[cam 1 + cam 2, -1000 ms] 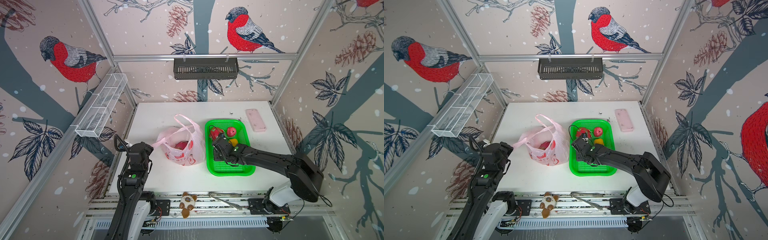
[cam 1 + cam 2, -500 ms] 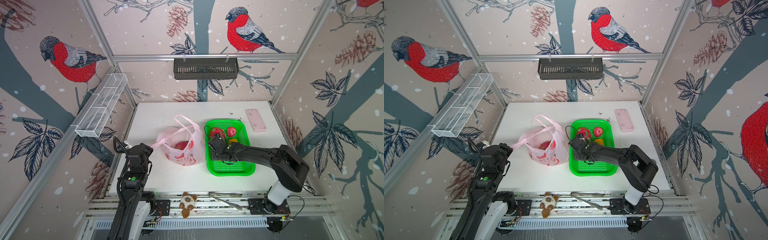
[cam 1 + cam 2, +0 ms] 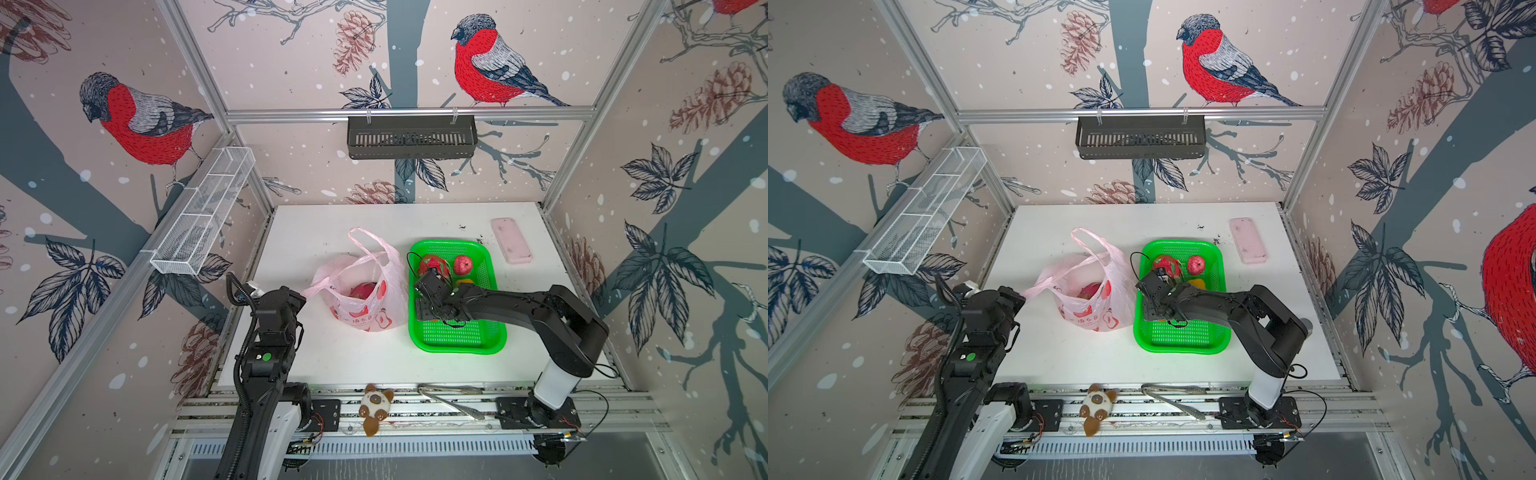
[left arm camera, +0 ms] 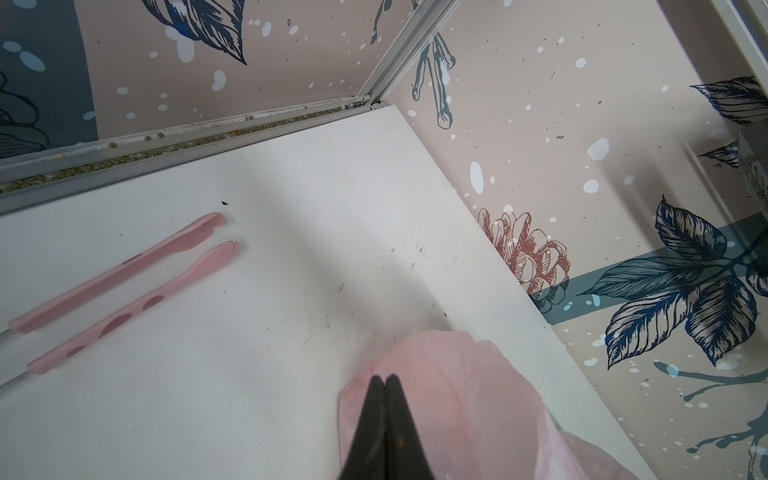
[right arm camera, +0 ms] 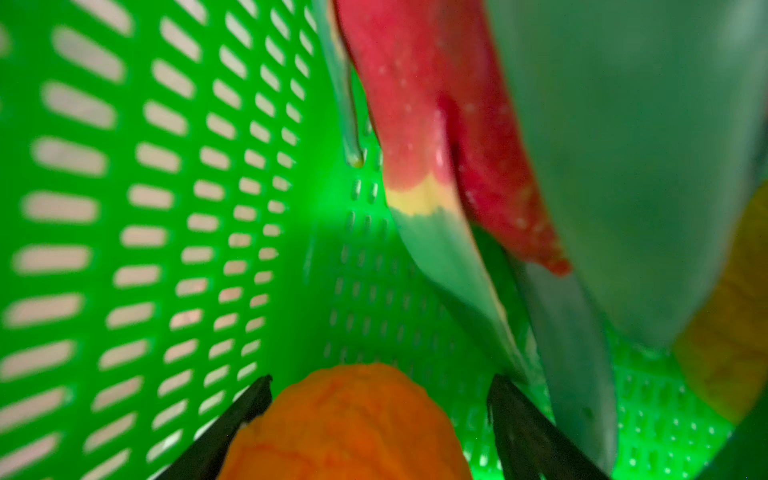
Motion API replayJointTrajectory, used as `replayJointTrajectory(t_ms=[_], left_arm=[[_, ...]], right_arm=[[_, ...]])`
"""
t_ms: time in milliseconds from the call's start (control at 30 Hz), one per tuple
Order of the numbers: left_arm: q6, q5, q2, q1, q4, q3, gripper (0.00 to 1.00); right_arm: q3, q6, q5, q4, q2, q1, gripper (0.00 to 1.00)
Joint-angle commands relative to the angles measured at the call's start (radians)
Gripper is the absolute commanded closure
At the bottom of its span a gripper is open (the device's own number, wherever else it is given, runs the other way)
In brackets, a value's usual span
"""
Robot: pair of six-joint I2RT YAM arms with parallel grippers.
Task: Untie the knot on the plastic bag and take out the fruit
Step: 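Carry the orange over the green basket and lower it in, then open the right gripper to release the orange and raise it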
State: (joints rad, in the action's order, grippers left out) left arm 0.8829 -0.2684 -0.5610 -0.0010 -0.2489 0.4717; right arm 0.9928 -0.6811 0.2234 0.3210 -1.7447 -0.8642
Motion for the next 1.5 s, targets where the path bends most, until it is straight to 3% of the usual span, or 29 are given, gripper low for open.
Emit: replayJointTrajectory(t_ms=[0, 300, 567, 767, 1000, 1233, 1467], left_arm=[[-0.016, -0.016, 0.005, 0.005, 0.031, 0.01, 1.0], [-0.03, -0.007, 0.013, 0.016, 0.02, 0.018, 1.0], [-0.045, 0.019, 0.011, 0.037, 0.022, 0.024, 1.0], [-0.061, 0.051, 0.003, 0.058, 0.025, 0.03, 1.0], [-0.08, 0.091, -0.011, 0.071, 0.034, 0.038, 1.0], [-0.085, 0.118, -0.002, 0.075, 0.031, 0.032, 1.0], [-0.086, 0.132, 0.009, 0.078, 0.007, 0.037, 1.0]], right_arm=[[0.003, -0.001, 0.0, -0.013, 0.005, -0.002, 0.14], [0.014, -0.003, 0.026, 0.028, 0.064, -0.021, 0.0], [0.063, -0.038, 0.096, 0.133, 0.138, -0.065, 0.0], [0.128, -0.103, 0.214, 0.244, 0.215, -0.131, 0.0], [0.219, -0.12, 0.248, 0.214, 0.288, -0.23, 0.03], [0.26, -0.108, 0.202, -0.004, 0.228, -0.276, 0.03], [0.436, -0.081, 0.14, 0.011, 0.019, -0.225, 0.06]])
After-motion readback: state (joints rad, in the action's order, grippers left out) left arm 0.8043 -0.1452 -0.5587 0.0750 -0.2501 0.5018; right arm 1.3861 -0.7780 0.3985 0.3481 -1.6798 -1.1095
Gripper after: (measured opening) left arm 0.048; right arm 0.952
